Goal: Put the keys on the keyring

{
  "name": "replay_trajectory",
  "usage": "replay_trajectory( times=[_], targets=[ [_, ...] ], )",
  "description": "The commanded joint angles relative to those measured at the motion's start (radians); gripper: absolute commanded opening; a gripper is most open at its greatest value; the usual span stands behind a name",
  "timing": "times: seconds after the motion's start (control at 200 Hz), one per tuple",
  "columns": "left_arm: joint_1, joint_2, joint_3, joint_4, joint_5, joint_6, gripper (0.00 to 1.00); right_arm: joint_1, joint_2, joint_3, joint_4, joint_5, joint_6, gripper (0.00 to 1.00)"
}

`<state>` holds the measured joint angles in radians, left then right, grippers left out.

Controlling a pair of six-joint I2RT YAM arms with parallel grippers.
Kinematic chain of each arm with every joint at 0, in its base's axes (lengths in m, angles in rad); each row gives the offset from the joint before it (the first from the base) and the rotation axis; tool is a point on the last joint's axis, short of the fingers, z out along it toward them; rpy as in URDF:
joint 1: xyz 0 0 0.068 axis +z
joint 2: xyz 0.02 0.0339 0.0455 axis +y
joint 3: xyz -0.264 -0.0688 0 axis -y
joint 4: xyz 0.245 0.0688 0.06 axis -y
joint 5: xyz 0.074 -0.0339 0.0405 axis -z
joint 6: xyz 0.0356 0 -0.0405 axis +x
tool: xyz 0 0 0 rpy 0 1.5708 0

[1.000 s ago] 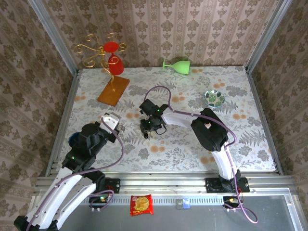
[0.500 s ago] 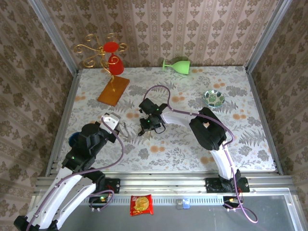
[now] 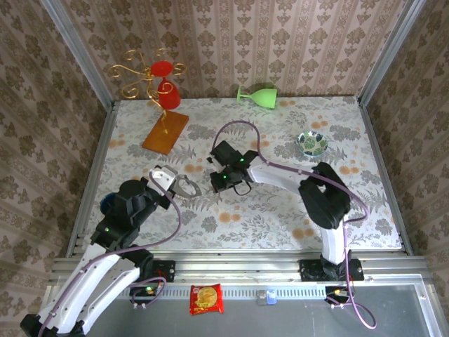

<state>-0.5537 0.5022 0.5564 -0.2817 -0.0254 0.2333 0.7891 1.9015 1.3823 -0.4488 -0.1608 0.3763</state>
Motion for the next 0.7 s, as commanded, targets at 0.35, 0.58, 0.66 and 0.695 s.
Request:
replay_trajectory(
  times=[0.35, 0.58, 0.66, 0.695],
  targets=[
    [0.004, 0.125, -0.007, 0.194, 0.417, 0.058, 0.0, -0.003, -0.43, -0.342, 0.16, -0.065, -0.5, 0.0],
    [-0.005, 0.188, 0.013, 0.187, 0.546, 0.092, 0.0, -0.004, -0.579, -0.45, 0.269, -0.138, -0.709, 0.0],
    [-0.011, 0.204, 0.02, 0.18, 0.577, 0.112, 0.0, -0.005, -0.626, -0.486, 0.303, -0.147, -0.765, 0.0],
    [-0.013, 0.211, 0.022, 0.183, 0.592, 0.12, 0.0, -0.003, -0.641, -0.495, 0.309, -0.154, -0.782, 0.0]
  ],
)
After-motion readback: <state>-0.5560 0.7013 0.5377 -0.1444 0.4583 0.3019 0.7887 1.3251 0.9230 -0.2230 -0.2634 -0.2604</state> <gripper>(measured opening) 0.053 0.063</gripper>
